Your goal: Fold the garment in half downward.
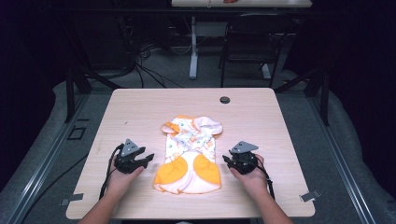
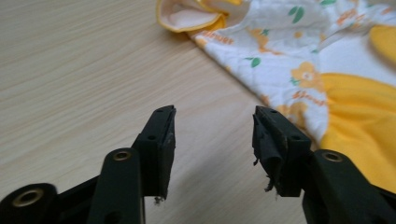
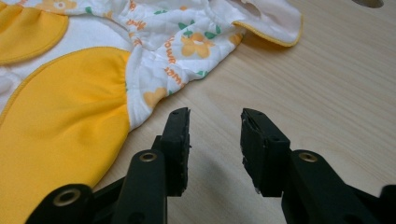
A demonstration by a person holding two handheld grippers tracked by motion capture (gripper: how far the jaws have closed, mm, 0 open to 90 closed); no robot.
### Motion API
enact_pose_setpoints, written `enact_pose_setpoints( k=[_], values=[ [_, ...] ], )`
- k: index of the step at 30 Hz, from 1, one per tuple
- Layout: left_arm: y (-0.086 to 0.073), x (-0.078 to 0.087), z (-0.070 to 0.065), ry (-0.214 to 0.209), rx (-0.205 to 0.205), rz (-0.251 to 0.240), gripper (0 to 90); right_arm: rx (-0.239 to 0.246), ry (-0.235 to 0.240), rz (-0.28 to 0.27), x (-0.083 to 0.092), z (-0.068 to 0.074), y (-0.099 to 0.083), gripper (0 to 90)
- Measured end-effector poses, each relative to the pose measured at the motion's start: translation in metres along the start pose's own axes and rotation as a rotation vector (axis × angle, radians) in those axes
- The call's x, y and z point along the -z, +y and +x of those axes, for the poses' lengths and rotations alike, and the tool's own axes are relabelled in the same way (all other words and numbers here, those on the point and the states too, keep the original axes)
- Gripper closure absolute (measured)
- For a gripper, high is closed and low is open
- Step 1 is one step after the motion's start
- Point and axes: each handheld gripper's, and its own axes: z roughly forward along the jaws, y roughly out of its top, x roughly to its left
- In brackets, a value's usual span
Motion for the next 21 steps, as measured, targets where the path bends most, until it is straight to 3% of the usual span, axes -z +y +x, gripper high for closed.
enact_pose_setpoints(
  k=[5, 9, 10, 11, 14, 17, 18, 21],
  values=[
    [0.002, -0.001, -0.006, -0.020, -0.011, 0.008, 57.3, -0.008, 0.007, -0.002, 0.000, -0.001, 0.002, 70.1],
    [0.005, -0.003, -0.013, -0.040, -0.009, 0.012, 62.1, -0.022, 0.073, -0.002, 0.001, 0.000, 0.004, 78.1],
    [0.006, -0.005, -0.014, -0.074, 0.006, 0.021, 64.1, -0.026, 0.095, -0.003, 0.000, 0.001, 0.005, 79.0],
    [0.006, -0.005, -0.014, -0.074, 0.006, 0.021, 65.8, -0.026, 0.095, -0.003, 0.000, 0.001, 0.005, 79.0],
    [0.009, -0.010, -0.020, -0.122, 0.014, 0.017, 73.0, 0.003, 0.134, 0.011, -0.003, 0.008, 0.007, 82.6],
    [0.011, -0.014, -0.024, -0.142, 0.015, 0.023, 76.4, 0.000, 0.153, 0.003, -0.005, 0.014, 0.009, 83.9],
    [0.012, -0.019, -0.028, -0.151, 0.003, 0.037, 77.6, 0.006, 0.176, 0.010, -0.008, 0.018, 0.011, 84.7],
    [0.012, -0.024, -0.033, -0.162, -0.018, 0.050, 79.3, 0.024, 0.178, 0.022, -0.013, 0.023, 0.013, 84.8]
  ],
)
